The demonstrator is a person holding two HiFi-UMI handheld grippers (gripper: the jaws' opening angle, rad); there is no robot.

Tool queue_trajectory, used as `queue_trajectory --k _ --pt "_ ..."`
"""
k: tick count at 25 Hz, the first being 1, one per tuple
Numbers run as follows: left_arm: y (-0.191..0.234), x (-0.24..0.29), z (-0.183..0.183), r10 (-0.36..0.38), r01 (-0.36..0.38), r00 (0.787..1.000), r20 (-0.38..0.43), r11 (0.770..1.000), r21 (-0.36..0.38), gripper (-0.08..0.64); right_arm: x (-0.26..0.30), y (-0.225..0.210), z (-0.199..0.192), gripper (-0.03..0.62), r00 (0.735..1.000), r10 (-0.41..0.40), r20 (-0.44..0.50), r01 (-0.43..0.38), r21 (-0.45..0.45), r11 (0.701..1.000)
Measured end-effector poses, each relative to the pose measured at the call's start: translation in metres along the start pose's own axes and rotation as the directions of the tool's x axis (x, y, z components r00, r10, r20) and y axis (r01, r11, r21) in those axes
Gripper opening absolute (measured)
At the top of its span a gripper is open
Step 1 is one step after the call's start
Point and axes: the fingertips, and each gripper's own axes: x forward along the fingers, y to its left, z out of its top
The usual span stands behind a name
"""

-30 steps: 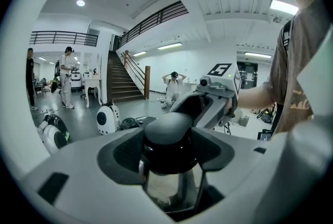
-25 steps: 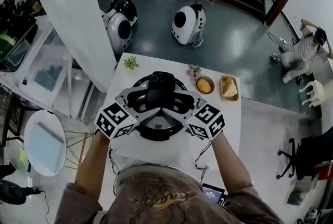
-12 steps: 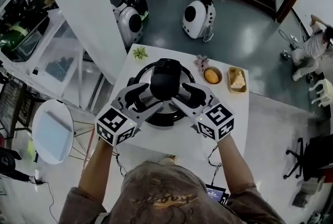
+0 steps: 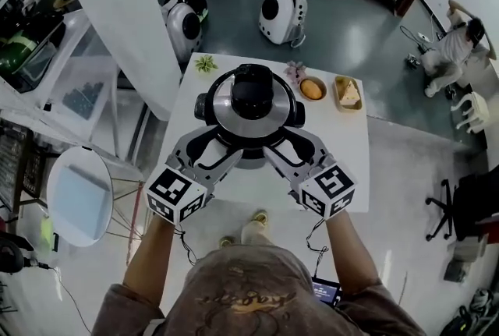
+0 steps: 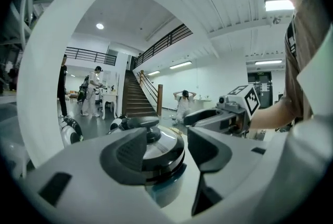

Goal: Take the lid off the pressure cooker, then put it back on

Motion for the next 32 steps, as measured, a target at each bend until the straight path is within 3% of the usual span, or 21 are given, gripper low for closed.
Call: queue_trajectory --k 6,11,15,23,32 --pt "-0.010 -0.044 -0.013 0.084 -0.084 0.995 0.054 0.996 -0.017 0.129 -0.043 0.023 -0.014 0.092 0.980 -0.191 0.049 0.187 0.078 0.979" --pt "-0.016 -0.068 -0.027 0.180 -0.175 0.980 0.082 0.983 -0.056 0.010 -0.066 0.040 -0.026 0.006 0.962 -0.267 0.061 0.261 0.095 0.961" --pt "-0.022 -0.076 -0.038 0.217 -0.209 0.972 0.094 0.974 -0.082 0.005 -0.078 0.045 -0.036 -0.003 0.947 -0.311 0.084 0.305 0.076 0.949" --pt "-0.032 -0.080 -0.066 0.293 -0.284 0.953 0.079 0.953 -0.107 0.005 -0.102 0.036 -0.073 -0.005 0.921 -0.380 0.088 0.365 0.146 0.919" --pt "-0.035 -0.082 -0.066 0.333 -0.319 0.939 0.088 0.937 -0.140 0.005 -0.103 0.035 -0.084 -0.005 0.924 -0.374 0.077 0.361 0.143 0.922"
